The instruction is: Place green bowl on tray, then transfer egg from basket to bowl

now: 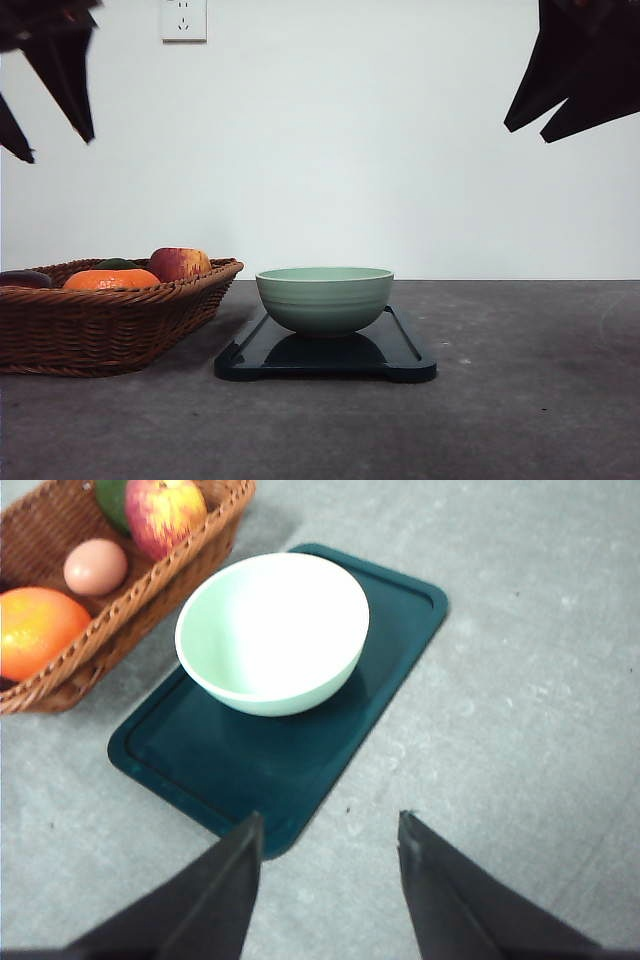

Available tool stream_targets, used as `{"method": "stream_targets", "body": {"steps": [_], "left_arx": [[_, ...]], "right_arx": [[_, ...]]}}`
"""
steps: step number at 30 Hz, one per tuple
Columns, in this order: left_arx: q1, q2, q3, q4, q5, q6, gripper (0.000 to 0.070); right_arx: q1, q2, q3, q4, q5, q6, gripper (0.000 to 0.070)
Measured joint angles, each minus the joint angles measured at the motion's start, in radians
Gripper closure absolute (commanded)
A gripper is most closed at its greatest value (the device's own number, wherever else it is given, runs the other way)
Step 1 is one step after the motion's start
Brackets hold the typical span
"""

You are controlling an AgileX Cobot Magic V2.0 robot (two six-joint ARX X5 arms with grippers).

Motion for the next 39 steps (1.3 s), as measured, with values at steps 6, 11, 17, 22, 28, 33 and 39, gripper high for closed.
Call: {"method": "stream_targets", "body": {"steps": [6,11,17,22,28,33,39], "left_arx": [[-0.018,0.171,0.125,0.014,-0.022,-0.003,0.0304],[-0.029,0.282,0.153,0.069,-0.037,-0.03,0.0303],[-0.044,0.369,0.153,0.136,-0.089,-0.046,0.0302],[-0.054,0.403,0.153,0.185,-0.103,-0.046,0.0302],[-0.058,0.456,0.155,0.185,-0.15,-0.046,0.0302],[-0.059,0.498,0.155,0.175,-0.151,-0.046,0.0302],[-0.061,0.519,0.155,0.177,-0.151,-0.047,0.0302]], "right_arx": [[0.0,0.0,0.0,0.0,0.0,0.0,0.0432],[0.0,0.0,0.0,0.003,0.0,0.0,0.0432],[0.0,0.0,0.0,0.004,0.001,0.0,0.0432],[0.0,0.0,0.0,0.004,0.001,0.0,0.0432],[0.0,0.0,0.0,0.004,0.001,0.0,0.0432],[0.0,0.0,0.0,0.004,0.001,0.0,0.0432],[0.0,0.0,0.0,0.004,0.001,0.0,0.0432]]}}
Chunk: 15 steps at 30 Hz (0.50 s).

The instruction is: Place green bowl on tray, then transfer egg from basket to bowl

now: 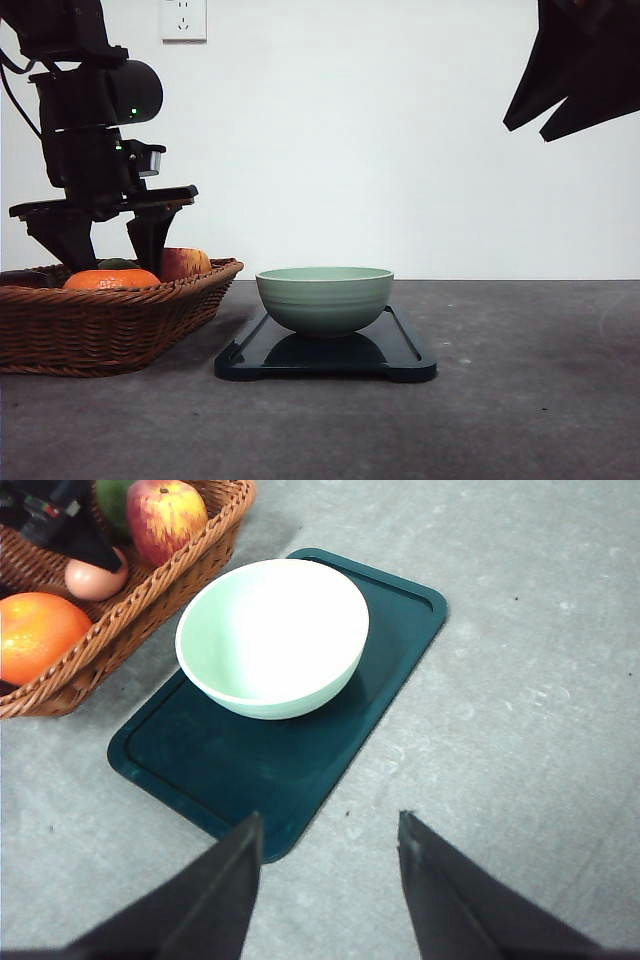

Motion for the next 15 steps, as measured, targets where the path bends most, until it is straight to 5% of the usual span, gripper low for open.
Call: {"method": "stream_targets", "body": {"steps": [12,15], "left_arx": [[-0.001,0.034,0.0,0.005,0.0,-0.003,0.0323],[-0.002,0.034,0.0,0.005,0.0,-0.003,0.0419]], "right_arx": [[0.0,0.0,0.0,0.0,0.0,0.0,0.0432],[0.0,0.0,0.0,0.0,0.0,0.0,0.0432]]}}
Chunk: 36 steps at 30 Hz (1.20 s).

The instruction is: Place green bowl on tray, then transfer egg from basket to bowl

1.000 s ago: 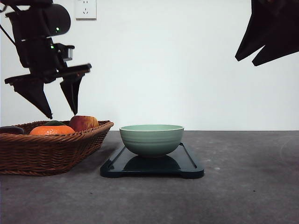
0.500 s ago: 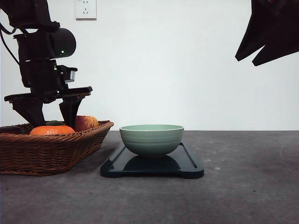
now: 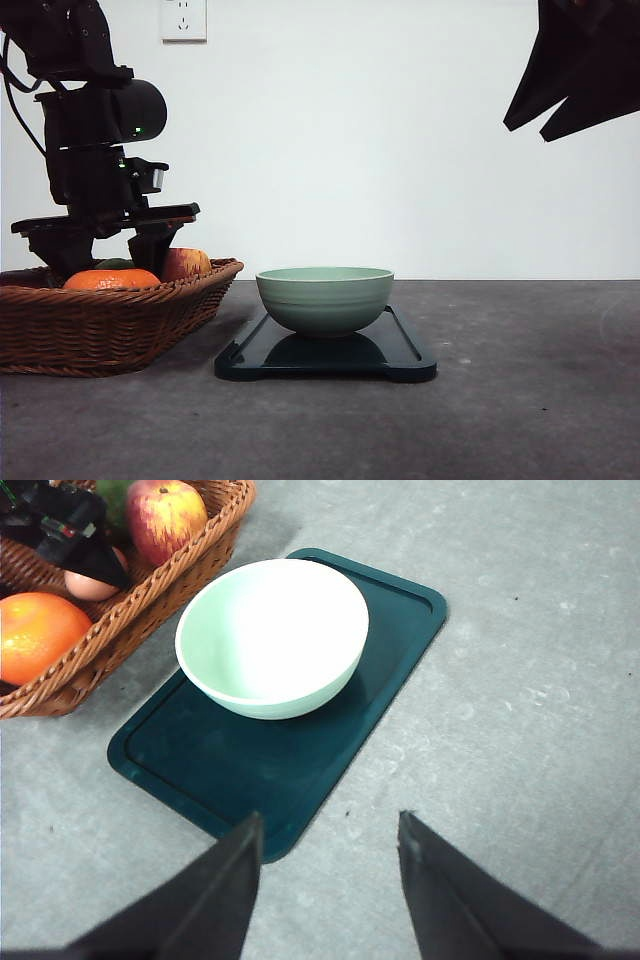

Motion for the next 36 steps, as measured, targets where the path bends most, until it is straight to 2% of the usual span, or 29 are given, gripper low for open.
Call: {"method": "stream_targets", "body": {"steps": [3,21,31,36], "left_arx": [[0.0,0.0,0.0,0.0,0.0,0.0,0.0479],[-0.004,-0.019,0.002,-0.028,0.0,0.0,0.0477],[-0.006,-0.247,0.002,-0.025,0.004,0.0,0.0475],[-0.032,-0.319,0.004,-0.02,0.055,0.003,0.0472]], "right_arx": [[0.0,0.0,0.0,0.0,0.0,0.0,0.0432],[0.0,0.0,0.0,0.0,0.0,0.0,0.0432],[0.0,0.0,0.0,0.0,0.0,0.0,0.0432],[0.0,0.0,0.0,0.0,0.0,0.0,0.0432]]}}
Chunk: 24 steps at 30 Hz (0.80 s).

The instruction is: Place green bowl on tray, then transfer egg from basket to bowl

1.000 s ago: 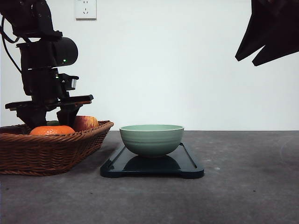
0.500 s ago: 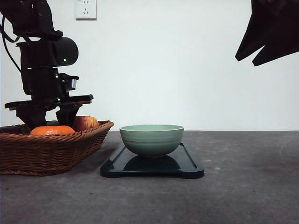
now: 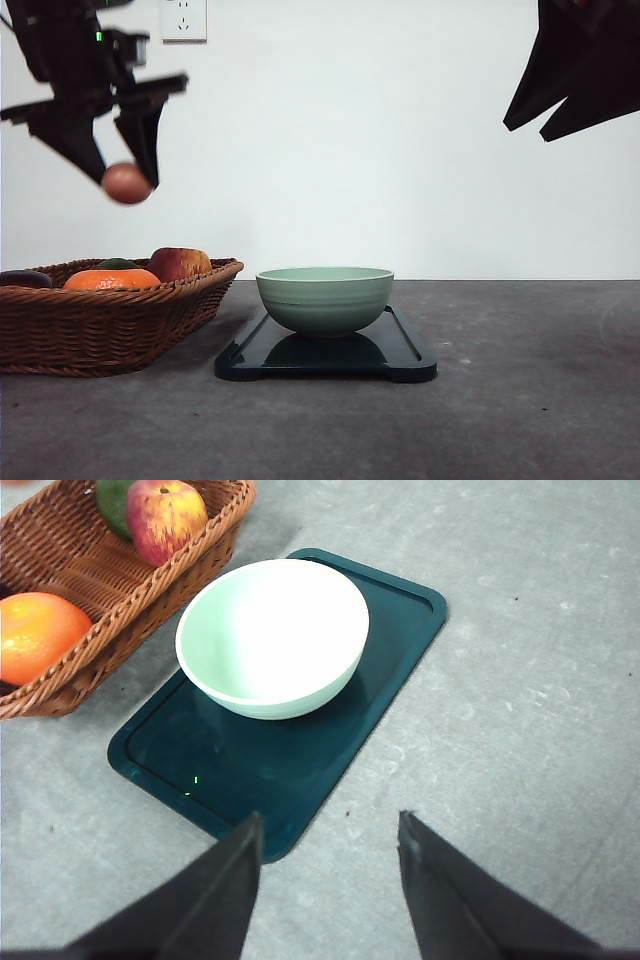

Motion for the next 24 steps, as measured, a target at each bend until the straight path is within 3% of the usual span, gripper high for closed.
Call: {"method": "stream_targets", "body": {"steps": [9,24], "left_arx": [[-0.06,-0.017,0.007,0.086,0.127,-0.001,0.0469],[-0.232,0.041,0.009,0.27,0.129,-0.052,0.0419]], "right_arx": [[0.0,0.0,0.0,0.0,0.0,0.0,0.0432],[0.0,0.0,0.0,0.0,-0.001,0.0,0.0432]]}}
